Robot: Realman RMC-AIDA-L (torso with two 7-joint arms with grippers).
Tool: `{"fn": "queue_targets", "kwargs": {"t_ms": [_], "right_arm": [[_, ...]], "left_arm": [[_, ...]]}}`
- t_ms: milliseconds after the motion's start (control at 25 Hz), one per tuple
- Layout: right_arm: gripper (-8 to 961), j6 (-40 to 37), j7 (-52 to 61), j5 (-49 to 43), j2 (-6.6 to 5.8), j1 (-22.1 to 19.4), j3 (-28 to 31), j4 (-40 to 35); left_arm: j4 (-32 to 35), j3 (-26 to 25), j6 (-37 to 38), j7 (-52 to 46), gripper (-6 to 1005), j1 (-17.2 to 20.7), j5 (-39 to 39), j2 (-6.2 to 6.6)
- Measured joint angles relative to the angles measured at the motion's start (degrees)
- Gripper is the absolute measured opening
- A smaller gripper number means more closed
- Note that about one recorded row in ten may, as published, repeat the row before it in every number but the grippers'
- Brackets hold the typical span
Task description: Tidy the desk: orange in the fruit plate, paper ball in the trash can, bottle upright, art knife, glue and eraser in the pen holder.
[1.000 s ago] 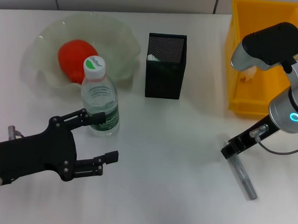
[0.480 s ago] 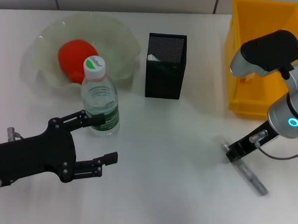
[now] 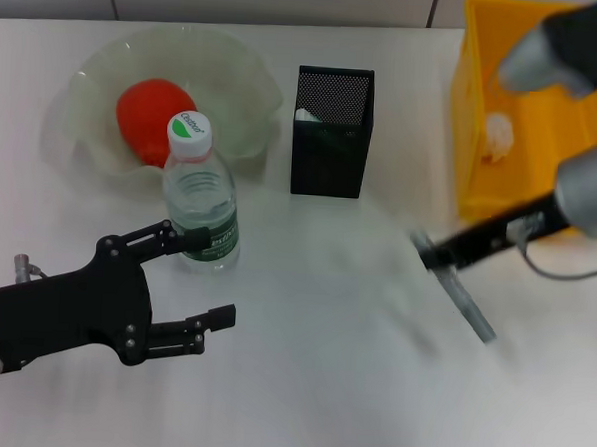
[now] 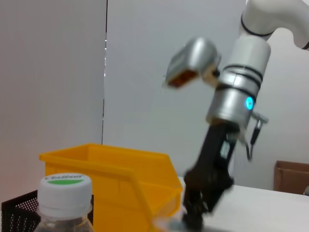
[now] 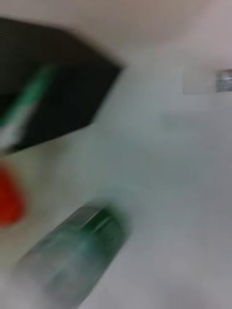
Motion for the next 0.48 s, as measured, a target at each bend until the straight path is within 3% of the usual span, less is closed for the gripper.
{"fn": "queue_targets", "kwargs": {"t_ms": [80, 120, 160, 200, 280, 320, 360, 440, 480], "right_arm": [[143, 0.0, -6.2, 9.3, 0.03, -1.8, 7.6, -2.3], [143, 0.0, -6.2, 9.3, 0.03, -1.8, 7.6, -2.3], [142, 0.8, -12.0, 16.1, 0.00, -3.1, 12.1, -3.3], [142, 0.8, -12.0, 16.1, 0.00, -3.1, 12.1, -3.3], [141, 5.6, -24.0, 27.1, 0.08, -5.8, 15.4, -3.5], [140, 5.6, -24.0, 27.1, 0.08, -5.8, 15.4, -3.5], [140, 11.0, -35.1, 36.6, 0.05, -7.8, 15.3, -0.5], [140, 13.5, -40.5, 40.6, 0.02, -8.4, 15.1, 1.6], [139, 17.5, -53.9, 50.1, -0.03, -8.2, 14.7, 8.9]], "left_arm": [[0.0, 0.0, 0.1, 0.1, 842, 0.1, 0.0, -0.01], [0.0, 0.0, 0.1, 0.1, 842, 0.1, 0.0, -0.01], [-0.2, 0.0, 0.1, 0.1, 842, 0.1, 0.0, -0.02], [-0.2, 0.0, 0.1, 0.1, 842, 0.1, 0.0, -0.02], [-0.5, 0.0, 0.1, 0.2, 842, -0.1, 0.0, -0.04], [-0.5, 0.0, 0.1, 0.2, 842, -0.1, 0.0, -0.04], [-0.6, 0.1, 0.0, 0.2, 842, -0.2, 0.0, -0.04], [-0.6, 0.2, -0.1, 0.2, 842, -0.2, 0.0, -0.04], [-0.6, 0.3, -0.2, 0.2, 842, -0.2, 0.0, -0.04]]}}
